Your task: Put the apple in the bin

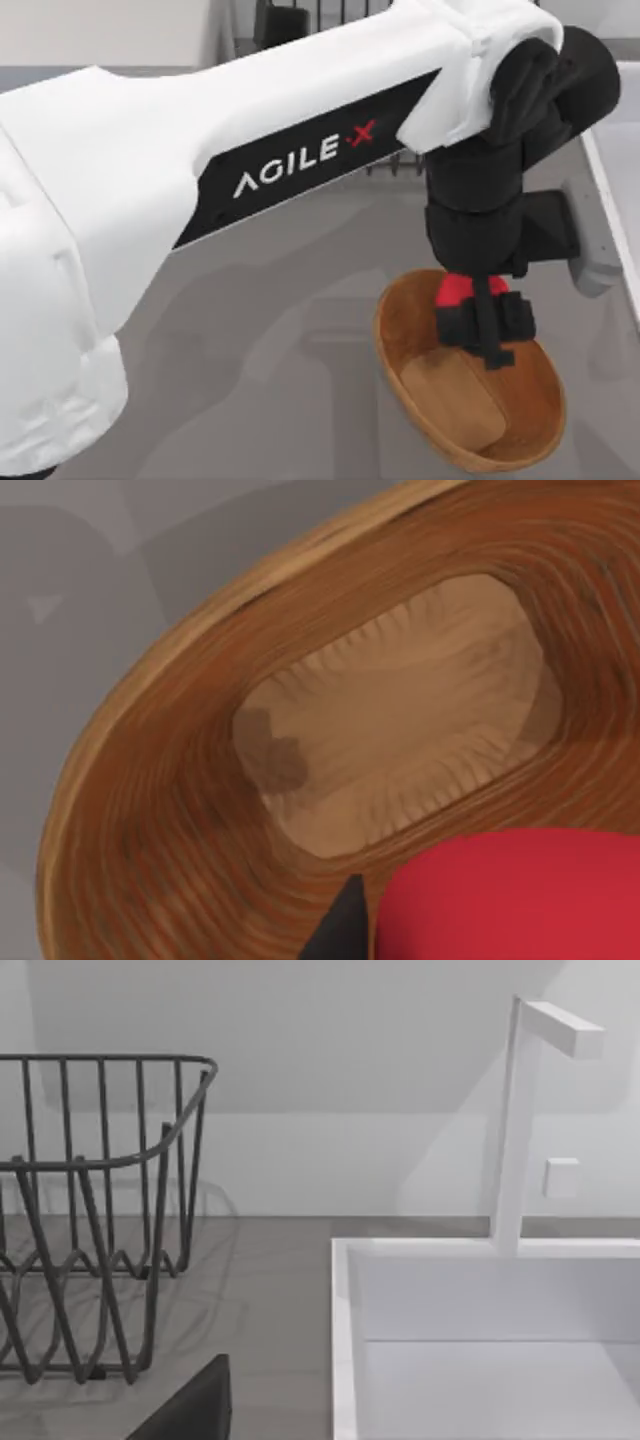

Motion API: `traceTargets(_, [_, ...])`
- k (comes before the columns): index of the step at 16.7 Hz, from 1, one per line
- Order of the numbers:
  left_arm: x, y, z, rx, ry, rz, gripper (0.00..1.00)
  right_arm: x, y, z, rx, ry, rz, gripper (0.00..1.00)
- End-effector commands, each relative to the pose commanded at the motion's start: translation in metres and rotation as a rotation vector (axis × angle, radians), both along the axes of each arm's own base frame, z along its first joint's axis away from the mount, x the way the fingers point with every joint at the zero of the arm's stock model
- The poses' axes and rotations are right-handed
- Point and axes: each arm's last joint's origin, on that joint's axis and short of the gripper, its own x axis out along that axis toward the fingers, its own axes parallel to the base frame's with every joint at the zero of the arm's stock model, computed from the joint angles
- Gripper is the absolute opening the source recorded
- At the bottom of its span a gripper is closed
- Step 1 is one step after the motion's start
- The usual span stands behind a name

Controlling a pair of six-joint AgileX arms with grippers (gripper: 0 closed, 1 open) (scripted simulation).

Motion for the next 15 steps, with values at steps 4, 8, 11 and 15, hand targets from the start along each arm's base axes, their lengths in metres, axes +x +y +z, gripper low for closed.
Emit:
traceTargets(4, [-0.002, -0.003, -0.036, 0.000, 0.000, 0.008, 0.00, 0.000, 0.000, 0.000, 0.000, 0.000, 0.000, 1.00])
traceTargets(8, [-0.004, -0.003, -0.042, 0.001, 0.000, 0.006, 0.00, 0.000, 0.000, 0.000, 0.000, 0.000, 0.000, 1.00])
traceTargets(11, [-0.004, -0.003, -0.042, 0.001, 0.000, 0.006, 0.15, 0.000, 0.000, 0.000, 0.000, 0.000, 0.000, 1.00])
traceTargets(15, [-0.004, -0.003, -0.042, 0.001, 0.000, 0.006, 0.45, 0.000, 0.000, 0.000, 0.000, 0.000, 0.000, 1.00])
